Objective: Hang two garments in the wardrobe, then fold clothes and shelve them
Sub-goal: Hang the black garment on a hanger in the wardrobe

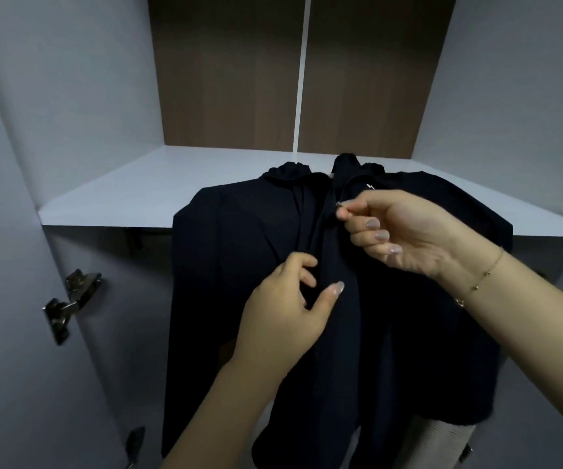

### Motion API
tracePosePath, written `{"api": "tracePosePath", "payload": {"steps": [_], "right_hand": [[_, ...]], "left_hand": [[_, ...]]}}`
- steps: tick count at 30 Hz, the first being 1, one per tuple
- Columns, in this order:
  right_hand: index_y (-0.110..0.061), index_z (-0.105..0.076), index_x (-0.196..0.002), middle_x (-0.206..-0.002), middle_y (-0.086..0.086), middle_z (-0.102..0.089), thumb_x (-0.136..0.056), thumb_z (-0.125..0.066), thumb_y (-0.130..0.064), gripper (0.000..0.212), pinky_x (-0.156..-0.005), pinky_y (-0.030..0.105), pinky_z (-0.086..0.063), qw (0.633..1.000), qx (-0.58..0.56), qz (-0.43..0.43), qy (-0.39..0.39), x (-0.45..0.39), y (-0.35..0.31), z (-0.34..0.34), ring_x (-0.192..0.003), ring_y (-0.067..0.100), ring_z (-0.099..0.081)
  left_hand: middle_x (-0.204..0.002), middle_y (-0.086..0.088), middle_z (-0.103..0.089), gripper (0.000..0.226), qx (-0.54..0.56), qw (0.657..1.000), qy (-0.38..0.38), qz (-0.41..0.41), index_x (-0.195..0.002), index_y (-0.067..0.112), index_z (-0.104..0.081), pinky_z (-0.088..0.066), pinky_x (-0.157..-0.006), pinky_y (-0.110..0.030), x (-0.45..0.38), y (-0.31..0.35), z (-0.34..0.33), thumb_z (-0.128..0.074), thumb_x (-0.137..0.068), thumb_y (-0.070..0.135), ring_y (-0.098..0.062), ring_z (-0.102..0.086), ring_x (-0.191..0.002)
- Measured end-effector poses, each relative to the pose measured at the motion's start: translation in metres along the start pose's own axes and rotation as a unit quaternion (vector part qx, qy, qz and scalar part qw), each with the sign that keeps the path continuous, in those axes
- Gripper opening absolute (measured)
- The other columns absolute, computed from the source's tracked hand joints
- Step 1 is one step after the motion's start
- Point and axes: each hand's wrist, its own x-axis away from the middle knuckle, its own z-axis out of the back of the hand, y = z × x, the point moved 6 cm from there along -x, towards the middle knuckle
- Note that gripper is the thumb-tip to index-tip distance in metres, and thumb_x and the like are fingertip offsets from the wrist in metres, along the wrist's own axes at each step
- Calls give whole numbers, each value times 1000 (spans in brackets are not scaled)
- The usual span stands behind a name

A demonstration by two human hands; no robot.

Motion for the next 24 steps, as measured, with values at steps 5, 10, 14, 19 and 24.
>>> {"api": "tracePosePath", "payload": {"steps": [5, 10, 14, 19, 24], "right_hand": [[-5, -53, -76, -48, -5, -35, -79, -52, -12, 7, -24, 13, -22, 999, -42, -16, -16, -3, -2, -1, -32, 3, -32], [-3, -53, -75, -49, -5, -37, -86, -46, -7, 13, -26, 13, -24, 990, -133, -35, -6, -25, -30, 8, -32, 3, -34], [-3, -53, -77, -49, -4, -36, -96, -39, -9, 24, -27, 13, -22, 994, -108, -6, 35, -40, -51, 14, -32, 4, -34], [-5, -54, -80, -50, -4, -36, -96, -41, -12, 21, -27, 14, -22, 998, 2, 51, 31, -38, -51, 11, -36, 5, -33], [-3, -56, -81, -49, -4, -36, -96, -43, -12, 21, -27, 14, -22, 998, 17, 53, 15, -38, -48, 8, -35, 4, -33]], "left_hand": [[-58, 11, -40, 26, -2, 999, 42, -25, -72, 19, -51, -40, -51, -25, -29, 21, -1, -64, -92, 29, -8, -41, -49], [-50, 12, -46, 35, -4, 999, -49, 6, -62, 25, -45, -37, -47, -15, -19, 1, -1, -68, -88, 28, -4, -44, -46], [-62, 27, -56, 30, -43, 993, -111, 20, -64, 29, -48, -42, -50, -11, -23, -3, 5, -66, -88, 33, 3, -52, -53], [-75, 31, -61, 10, 15, 1000, 21, -17, -95, 34, -62, -44, -56, -13, -74, 23, 32, -66, -86, 38, -1, -57, -55], [-54, 15, -54, 17, 82, 996, 1, 18, -72, 22, -63, -38, -48, -12, -103, 22, 18, -73, -84, 26, 1, -47, -46]]}}
